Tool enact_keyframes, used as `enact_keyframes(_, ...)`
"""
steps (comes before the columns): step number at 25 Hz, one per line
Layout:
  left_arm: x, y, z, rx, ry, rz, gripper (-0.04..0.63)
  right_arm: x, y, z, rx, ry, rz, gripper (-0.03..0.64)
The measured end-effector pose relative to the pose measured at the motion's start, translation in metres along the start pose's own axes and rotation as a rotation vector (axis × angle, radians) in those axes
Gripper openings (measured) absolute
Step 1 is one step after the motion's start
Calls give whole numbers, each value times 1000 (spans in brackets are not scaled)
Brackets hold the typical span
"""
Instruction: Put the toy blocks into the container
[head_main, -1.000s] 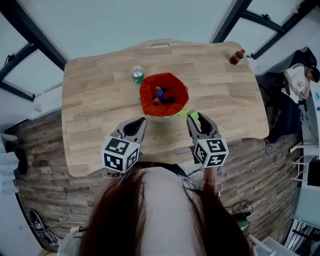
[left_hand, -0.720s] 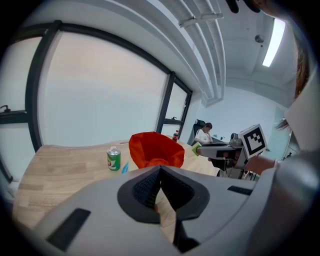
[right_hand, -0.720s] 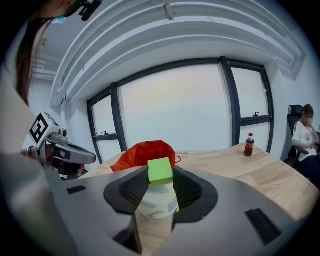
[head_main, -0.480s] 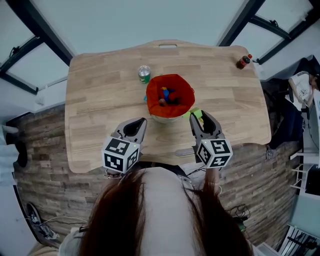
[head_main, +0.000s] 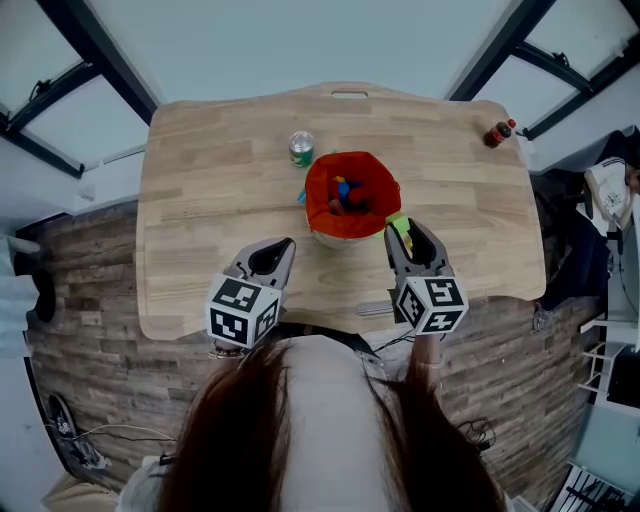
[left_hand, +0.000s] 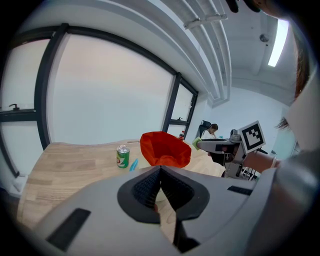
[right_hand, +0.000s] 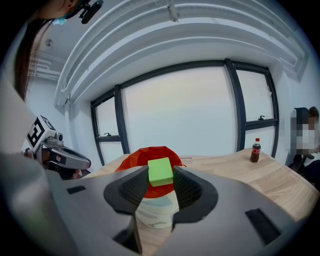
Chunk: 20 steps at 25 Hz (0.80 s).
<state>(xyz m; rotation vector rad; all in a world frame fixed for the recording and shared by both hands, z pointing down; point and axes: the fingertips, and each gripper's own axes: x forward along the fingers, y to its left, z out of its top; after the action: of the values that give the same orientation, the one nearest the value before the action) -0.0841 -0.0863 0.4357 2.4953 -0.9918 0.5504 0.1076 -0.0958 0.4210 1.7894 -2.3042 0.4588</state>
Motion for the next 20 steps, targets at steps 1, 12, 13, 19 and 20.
enact_keyframes(1,-1,1,0,-1,0,4,9,2,0,1,-4,1,1,163)
enact_keyframes(12,-7,13,1,-17,-13,39,9,18,5,8,-20,-3,24,163)
enact_keyframes(13,-7,14,1,-19,-14,42,9,19,5,9,-20,-3,27,163)
enact_keyframes(19,-9,18,0,-29,-19,57,9,27,7,10,-30,4,37,163)
enact_keyframes(20,-10,19,0,-29,-19,59,9,28,7,10,-32,6,36,164)
